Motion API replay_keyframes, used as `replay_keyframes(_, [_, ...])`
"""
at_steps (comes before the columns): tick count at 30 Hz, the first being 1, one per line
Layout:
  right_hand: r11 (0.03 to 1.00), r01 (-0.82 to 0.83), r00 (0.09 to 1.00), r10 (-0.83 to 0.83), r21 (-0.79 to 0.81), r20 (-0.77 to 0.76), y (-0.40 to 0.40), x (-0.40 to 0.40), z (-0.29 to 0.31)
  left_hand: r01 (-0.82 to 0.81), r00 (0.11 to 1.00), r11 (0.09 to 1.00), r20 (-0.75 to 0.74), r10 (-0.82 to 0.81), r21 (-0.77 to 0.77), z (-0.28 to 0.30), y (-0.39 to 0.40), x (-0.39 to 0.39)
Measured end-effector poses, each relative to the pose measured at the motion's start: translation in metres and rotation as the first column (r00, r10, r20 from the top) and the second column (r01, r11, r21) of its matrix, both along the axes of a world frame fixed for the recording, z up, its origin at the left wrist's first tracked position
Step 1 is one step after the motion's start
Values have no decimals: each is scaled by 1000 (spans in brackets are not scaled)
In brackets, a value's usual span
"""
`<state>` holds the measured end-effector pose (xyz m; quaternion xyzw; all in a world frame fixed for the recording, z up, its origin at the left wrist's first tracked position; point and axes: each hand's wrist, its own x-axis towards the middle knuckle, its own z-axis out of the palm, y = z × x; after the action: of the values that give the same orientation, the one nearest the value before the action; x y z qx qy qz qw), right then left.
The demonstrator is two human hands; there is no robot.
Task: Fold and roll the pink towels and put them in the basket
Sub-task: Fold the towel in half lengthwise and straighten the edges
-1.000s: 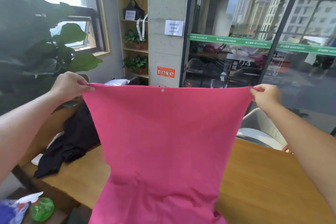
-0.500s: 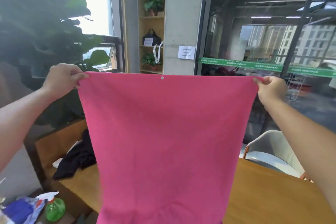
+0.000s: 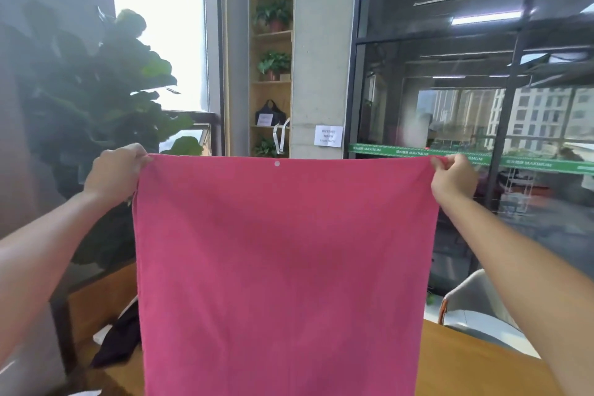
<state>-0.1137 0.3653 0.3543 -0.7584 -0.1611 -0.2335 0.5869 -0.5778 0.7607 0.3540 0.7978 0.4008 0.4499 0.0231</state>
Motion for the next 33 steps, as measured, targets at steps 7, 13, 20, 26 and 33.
replay_keyframes(7, [997, 31, 990, -40, 68, 138, -14, -35, -1, -6, 978, 1000, 207, 9, -14, 3, -4, -3])
replay_keyframes(13, [993, 108, 975, -114, 45, 188, -26, -70, 5, 81, 983, 996, 166, -74, -32, 8, 18, -14])
replay_keyframes(20, [971, 225, 927, -238, 76, 292, -53, -128, 46, 210, 951, 976, 219, -219, 63, 51, 29, -34])
replay_keyframes(26, [935, 289, 879, -344, 204, 330, -77, -183, 104, 217, 907, 962, 331, -261, 164, 108, 16, -55])
replay_keyframes(33, [928, 305, 865, -363, 213, 345, -97, -215, 126, 216, 902, 962, 344, -261, 164, 126, 6, -60])
